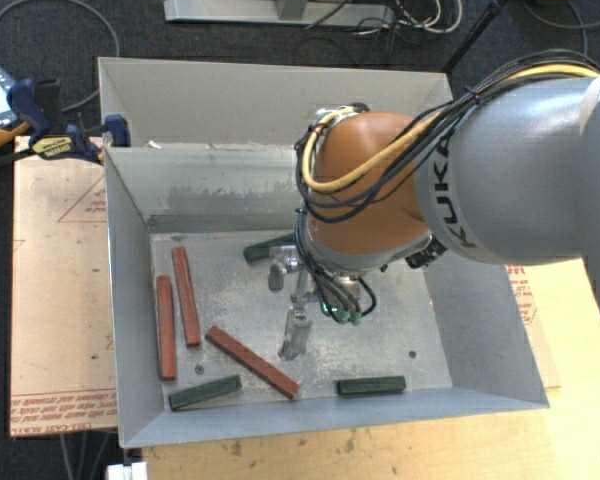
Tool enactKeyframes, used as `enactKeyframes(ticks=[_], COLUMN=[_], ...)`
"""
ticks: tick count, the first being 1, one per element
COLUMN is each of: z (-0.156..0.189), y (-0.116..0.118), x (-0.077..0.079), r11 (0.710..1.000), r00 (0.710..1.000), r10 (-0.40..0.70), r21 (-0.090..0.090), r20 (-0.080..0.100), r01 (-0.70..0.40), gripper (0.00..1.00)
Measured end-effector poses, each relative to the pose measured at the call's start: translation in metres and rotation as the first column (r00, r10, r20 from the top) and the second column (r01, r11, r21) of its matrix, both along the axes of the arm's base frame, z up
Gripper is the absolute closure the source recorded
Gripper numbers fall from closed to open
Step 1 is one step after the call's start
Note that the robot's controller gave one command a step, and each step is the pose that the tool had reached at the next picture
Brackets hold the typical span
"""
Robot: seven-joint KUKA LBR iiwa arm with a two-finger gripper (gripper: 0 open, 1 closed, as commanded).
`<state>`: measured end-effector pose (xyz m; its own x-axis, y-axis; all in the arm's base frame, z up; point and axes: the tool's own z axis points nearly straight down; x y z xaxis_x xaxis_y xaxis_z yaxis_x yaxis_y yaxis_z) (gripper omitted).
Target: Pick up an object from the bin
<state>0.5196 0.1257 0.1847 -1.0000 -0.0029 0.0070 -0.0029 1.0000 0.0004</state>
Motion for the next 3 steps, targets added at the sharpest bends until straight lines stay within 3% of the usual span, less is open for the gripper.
enactKeyframes(ticks=[1,2,3], z=[-0.116,-0.114,-0.114], y=[0.017,-0.032,0.053], x=[-0.028,0.001,-0.014], r11=[0.979,0.981,0.964], r00=[0.979,0.981,0.964], r10=[0.205,0.194,0.265], r21=[0.001,-0.002,0.005], r20=[0.014,0.011,0.011], r01=[-0.205,-0.194,-0.265], gripper=[0.00,0.00,0.00])
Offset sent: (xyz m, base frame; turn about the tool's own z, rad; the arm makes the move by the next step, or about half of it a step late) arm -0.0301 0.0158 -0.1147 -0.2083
